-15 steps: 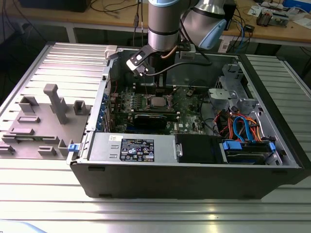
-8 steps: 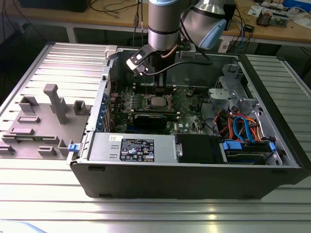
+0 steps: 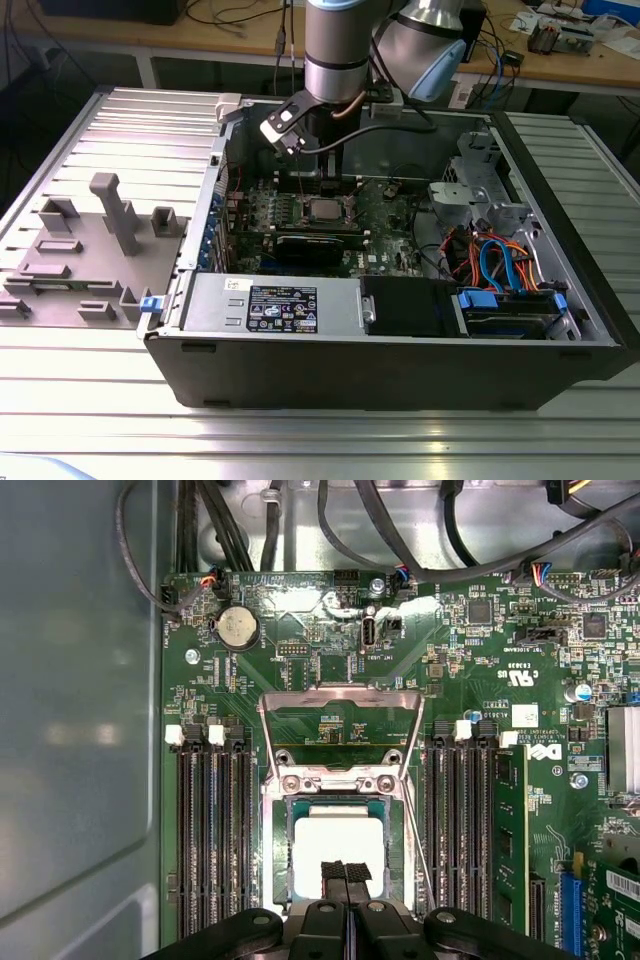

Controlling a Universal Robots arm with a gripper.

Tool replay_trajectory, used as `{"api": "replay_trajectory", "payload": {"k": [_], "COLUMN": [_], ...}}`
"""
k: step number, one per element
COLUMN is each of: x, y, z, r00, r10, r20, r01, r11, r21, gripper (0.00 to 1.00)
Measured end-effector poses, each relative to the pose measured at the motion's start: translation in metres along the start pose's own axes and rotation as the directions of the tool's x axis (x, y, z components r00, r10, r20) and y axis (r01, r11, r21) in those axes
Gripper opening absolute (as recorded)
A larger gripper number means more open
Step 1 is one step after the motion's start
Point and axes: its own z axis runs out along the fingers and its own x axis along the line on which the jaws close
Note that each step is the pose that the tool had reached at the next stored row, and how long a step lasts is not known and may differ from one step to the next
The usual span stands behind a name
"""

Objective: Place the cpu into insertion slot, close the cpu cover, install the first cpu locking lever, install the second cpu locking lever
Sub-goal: 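Close the cpu cover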

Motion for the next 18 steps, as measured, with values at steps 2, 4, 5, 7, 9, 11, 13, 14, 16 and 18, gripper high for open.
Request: {"api": "replay_trajectory", "payload": {"k": [2,4,5,7,9,11,13,14,16,18], "x": [0.0,0.0,0.0,0.0,0.0,0.0,0.0001,0.0001,0.0001,0.0001], "y": [0.0,0.0,0.0,0.0001,0.0001,0.0002,0.0002,0.0003,0.0003,0.0003], "z": [-0.0006,-0.001,-0.0015,-0.003,-0.0044,-0.0055,-0.0066,-0.0073,-0.0076,-0.0083], "r00": [1.0,1.0,1.0,1.0,1.0,1.0,1.0,1.0,1.0,1.0], "r10": [0.0,0.0,0.0,0.0,0.0,0.0,0.0,0.0,0.0,0.0], "r20": [0.0001,0.0001,0.0004,0.0001,0.0001,0.0001,0.0,0.0,-0.0001,0.0001], "r01": [0.0,0.0,0.0,0.0,0.0,0.0,0.0,0.0,0.0,0.0], "r11": [1.0,1.0,1.0,1.0,1.0,1.0,1.0,1.0,1.0,1.0], "r21": [0.0,0.0,0.0003,0.0,0.0001,0.0,0.0,0.0,-0.0001,0.0001], "gripper": [0.11,0.11,0.11,0.11,0.11,0.11,0.11,0.11,0.11,0.11]}}
